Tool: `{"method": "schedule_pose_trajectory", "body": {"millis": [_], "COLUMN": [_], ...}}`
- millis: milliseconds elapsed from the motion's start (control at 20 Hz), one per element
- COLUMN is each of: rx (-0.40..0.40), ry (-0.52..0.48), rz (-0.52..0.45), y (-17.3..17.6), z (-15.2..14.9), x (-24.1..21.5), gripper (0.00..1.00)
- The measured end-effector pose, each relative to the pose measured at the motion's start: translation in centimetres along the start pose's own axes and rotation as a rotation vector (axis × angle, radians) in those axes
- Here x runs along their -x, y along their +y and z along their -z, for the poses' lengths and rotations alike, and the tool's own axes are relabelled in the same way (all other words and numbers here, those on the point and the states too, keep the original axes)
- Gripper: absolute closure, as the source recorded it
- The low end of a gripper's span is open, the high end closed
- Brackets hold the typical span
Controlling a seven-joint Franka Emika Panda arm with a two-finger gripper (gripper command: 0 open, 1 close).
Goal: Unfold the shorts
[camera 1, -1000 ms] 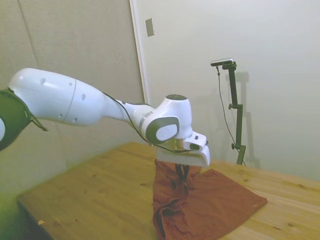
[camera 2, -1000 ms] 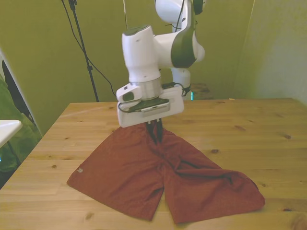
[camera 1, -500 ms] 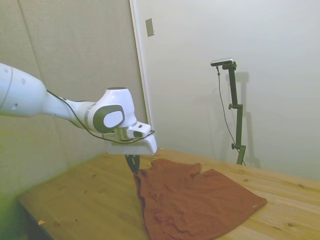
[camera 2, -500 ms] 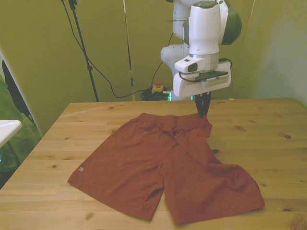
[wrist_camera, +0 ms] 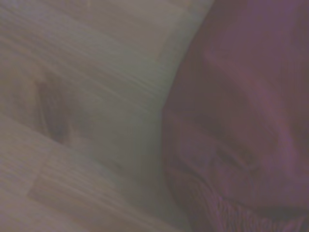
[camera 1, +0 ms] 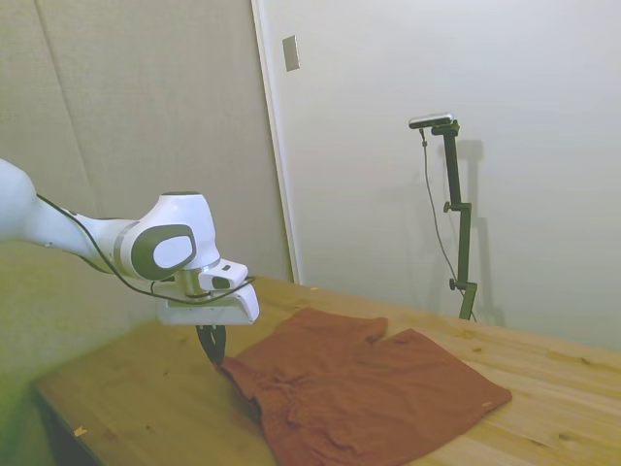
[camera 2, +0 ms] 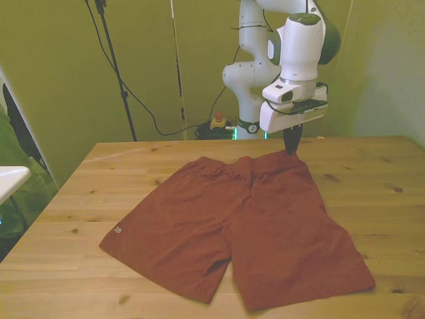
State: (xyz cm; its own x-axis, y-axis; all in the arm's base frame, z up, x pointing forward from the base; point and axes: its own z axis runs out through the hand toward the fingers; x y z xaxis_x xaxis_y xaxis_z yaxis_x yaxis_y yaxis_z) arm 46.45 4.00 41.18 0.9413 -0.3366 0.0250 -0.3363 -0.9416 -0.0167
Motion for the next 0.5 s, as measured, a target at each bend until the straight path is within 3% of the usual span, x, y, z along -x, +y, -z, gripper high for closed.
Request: {"method": "schedule_pose_trajectory", "body": {"millis": [50,100,500], "rx": [0.004,0.008,0.051], "ry": [-0.004,-0.005,0.011], "rz": [-0.003,-0.008,-0.025], "y": [0.02,0.03,-0.41], "z": [-0.22,-0.37,-0.75], "x": [0.16,0.25,0.66], "gripper": [1.0,0.0,0.0]}}
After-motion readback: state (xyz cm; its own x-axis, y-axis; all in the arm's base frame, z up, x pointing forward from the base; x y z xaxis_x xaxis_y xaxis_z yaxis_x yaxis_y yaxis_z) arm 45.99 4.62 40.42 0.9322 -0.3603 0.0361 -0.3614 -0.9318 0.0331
